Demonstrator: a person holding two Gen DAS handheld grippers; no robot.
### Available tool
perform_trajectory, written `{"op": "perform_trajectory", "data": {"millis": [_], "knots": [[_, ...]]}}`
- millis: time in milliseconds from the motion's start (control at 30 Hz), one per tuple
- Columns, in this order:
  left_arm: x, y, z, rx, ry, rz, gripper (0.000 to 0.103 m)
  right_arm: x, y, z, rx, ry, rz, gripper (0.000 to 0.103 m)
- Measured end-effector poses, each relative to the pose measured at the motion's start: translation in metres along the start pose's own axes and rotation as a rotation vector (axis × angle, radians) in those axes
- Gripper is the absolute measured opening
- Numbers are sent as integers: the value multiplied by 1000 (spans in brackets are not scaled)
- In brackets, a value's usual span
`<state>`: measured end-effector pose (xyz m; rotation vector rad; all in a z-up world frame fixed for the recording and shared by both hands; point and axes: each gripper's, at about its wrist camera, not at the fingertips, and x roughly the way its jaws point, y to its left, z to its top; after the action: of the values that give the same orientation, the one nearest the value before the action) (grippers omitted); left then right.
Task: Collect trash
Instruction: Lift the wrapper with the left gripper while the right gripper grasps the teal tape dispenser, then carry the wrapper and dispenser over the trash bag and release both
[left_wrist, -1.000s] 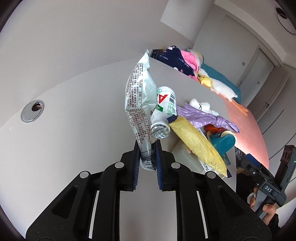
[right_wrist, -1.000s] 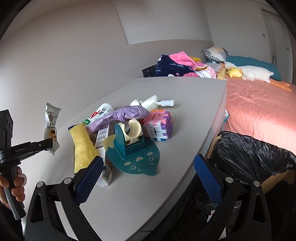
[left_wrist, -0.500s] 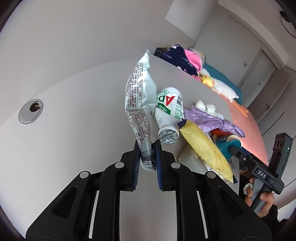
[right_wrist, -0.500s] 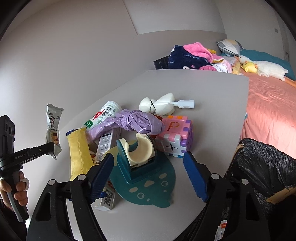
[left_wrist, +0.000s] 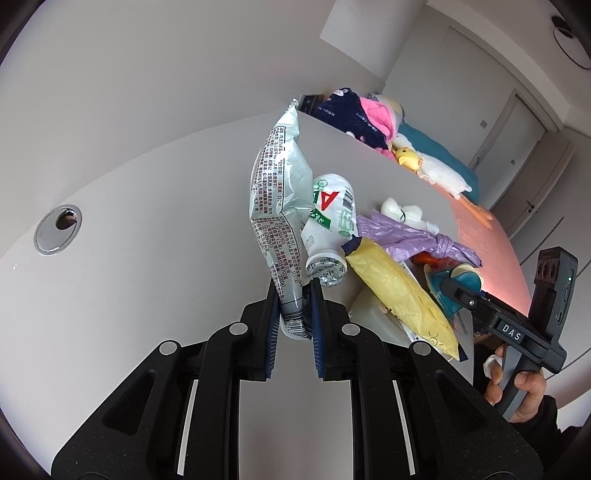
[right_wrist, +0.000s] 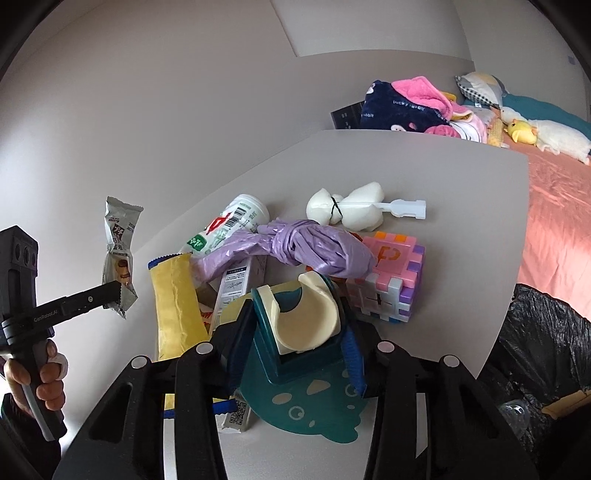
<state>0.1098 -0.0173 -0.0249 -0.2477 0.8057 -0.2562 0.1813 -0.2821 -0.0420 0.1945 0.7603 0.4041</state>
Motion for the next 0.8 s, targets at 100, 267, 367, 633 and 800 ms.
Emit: {"op": "perform_trajectory", "data": {"millis": [100, 267, 367, 633, 800], "knots": [[-6, -4, 1, 3, -14, -8, 15, -9, 4, 1, 5, -13, 5, 45], [-19, -13, 5, 20, -39, -32, 15, -27, 9, 1, 3, -38, 0, 45], [-24, -23, 5, 40, -47, -47, 15, -38, 9, -1, 9, -55, -5, 45], [-36, -53, 1, 89, -65, -86, 15, -66, 4, -10, 42, -89, -10, 45], [-43, -71, -3, 116, -74, -112, 15, -88, 1, -18, 48, -117, -23, 45]]}}
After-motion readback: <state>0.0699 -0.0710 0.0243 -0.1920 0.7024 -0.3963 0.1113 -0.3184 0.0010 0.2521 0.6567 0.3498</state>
